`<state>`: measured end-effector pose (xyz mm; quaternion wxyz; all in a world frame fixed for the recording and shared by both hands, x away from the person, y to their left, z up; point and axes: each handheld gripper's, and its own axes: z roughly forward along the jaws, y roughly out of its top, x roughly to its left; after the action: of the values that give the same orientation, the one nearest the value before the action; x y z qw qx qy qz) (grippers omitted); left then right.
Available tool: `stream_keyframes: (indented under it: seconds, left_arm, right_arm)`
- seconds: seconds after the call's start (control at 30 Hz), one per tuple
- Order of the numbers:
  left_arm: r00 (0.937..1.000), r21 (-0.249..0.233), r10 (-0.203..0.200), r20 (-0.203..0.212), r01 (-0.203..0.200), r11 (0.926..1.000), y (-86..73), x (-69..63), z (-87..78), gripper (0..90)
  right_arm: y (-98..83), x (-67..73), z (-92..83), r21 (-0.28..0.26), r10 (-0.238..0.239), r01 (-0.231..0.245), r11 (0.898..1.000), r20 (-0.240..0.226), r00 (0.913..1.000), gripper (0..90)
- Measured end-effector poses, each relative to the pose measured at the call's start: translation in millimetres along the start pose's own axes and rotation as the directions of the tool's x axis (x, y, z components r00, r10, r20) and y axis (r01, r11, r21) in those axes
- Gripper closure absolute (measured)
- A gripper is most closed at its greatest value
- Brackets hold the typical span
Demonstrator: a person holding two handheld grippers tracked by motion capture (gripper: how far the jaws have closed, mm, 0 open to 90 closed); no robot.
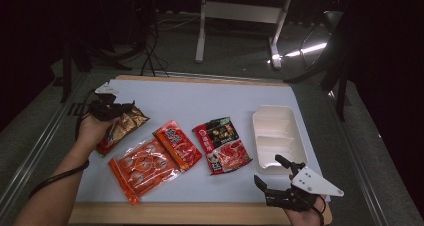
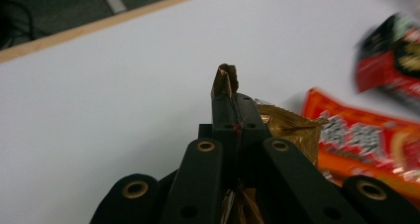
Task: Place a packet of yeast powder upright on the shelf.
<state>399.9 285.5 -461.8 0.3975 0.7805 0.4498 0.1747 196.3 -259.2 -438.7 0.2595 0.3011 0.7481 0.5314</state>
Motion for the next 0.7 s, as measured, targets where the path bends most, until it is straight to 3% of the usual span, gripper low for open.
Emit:
stream_keyframes:
  seconds: [0.2,0.47,0.6,0.7]
  left_arm:
    - [0.9985,-0.087,0.007,0.054,-0.002,0.9962,11.8,-18.8,-9.4,90.0]
    - [0.9923,-0.192,0.038,0.117,-0.015,0.9812,25.0,-52.9,-15.0,90.0]
    - [0.9821,-0.227,0.053,0.181,-0.011,0.9739,29.6,-73.0,-14.4,90.0]
    - [0.9714,-0.255,0.067,0.228,-0.006,0.9669,31.6,-88.4,-14.2,90.0]
  right_arm:
    - [0.1,0.1,-0.6,-0.002,-0.005,0.005,1.0,-0.001,1.0,10.7]
    - [0.5,1.4,-4.7,0.005,-0.014,0.014,1.0,0.003,0.9999,10.8]
    - [2.2,1.8,-6.2,0.005,-0.037,0.037,0.999,0.036,0.9987,12.3]
    - [3.1,0.9,-6.1,0.006,-0.032,0.032,0.999,0.025,0.9992,12.4]
